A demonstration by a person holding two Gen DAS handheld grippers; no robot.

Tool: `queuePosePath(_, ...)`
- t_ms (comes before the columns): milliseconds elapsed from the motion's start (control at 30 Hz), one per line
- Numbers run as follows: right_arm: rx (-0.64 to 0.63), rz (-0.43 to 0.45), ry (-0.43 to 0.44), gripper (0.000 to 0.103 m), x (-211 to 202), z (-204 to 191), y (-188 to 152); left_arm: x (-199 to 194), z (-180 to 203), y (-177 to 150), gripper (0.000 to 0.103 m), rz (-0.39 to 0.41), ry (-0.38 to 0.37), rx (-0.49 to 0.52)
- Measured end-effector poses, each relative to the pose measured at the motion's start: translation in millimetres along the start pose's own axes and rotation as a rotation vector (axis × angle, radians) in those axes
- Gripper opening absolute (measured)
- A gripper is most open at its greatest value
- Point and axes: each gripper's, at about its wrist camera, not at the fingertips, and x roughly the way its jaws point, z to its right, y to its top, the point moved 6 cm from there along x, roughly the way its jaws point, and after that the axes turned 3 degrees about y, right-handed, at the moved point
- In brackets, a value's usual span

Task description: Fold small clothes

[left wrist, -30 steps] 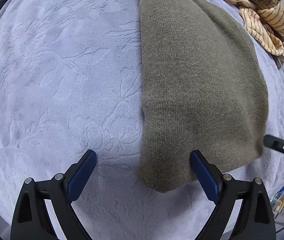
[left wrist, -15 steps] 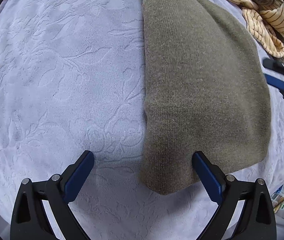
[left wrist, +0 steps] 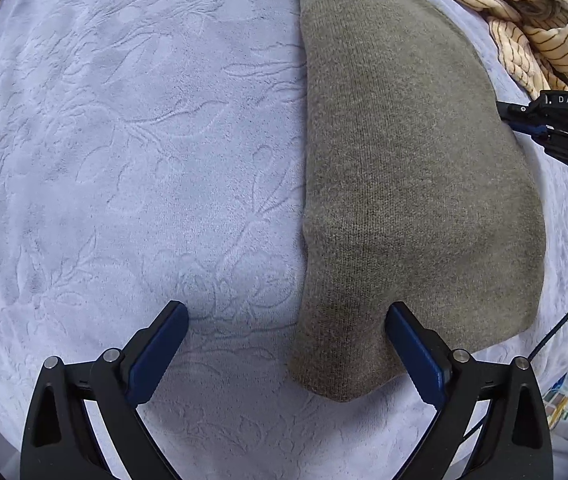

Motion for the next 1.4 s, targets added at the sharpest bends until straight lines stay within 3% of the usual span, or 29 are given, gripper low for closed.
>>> queuePosePath(100,0.023,0.013,-0.007,0.011,-6.3,7.4,-5.0,1.2,1.9,1.7,0.099,-0.007,0.000,-0.004)
queuePosePath(167,0.020,-0.008,-0.086,0.011,-8.8,17.7,-12.7,1.7,5.4,2.6,0.099,-0.012,0.006,-0.003)
queuePosePath(333,0.059,-0.045,-0.029,0.015,-20.9,32.5,-49.9,6.1,9.7,6.9,0.099,-0.023,0.013,0.002)
queuePosePath(500,0.070,-0.067,-0.036,0.049,-37.2,38.4,-104.6,6.9,16.2,5.0,0.099,-0.048,0.014,-0.005)
queuePosePath(700,0.095,-0.122,-0.068,0.064,-42.2,37.1,-166.8,13.2,11.8,-12.4,0.099,-0.114,-0.022,-0.041)
queuePosePath(1033,0.095,-0.117,-0.092,0.071,-56.7,21.0,-217.3,14.1,10.3,-55.0,0.099,-0.147,-0.008,-0.041)
queuePosePath(1133,0.068,-0.134,-0.122,0.073,-56.9,10.3,-226.7,15.4,9.2,-68.5,0.099,-0.156,-0.028,-0.058)
queuePosePath(1400,0.068,-0.192,-0.107,0.073,-39.2,-4.6,-250.8,14.5,20.9,-98.1,0.099,-0.165,-0.054,-0.079)
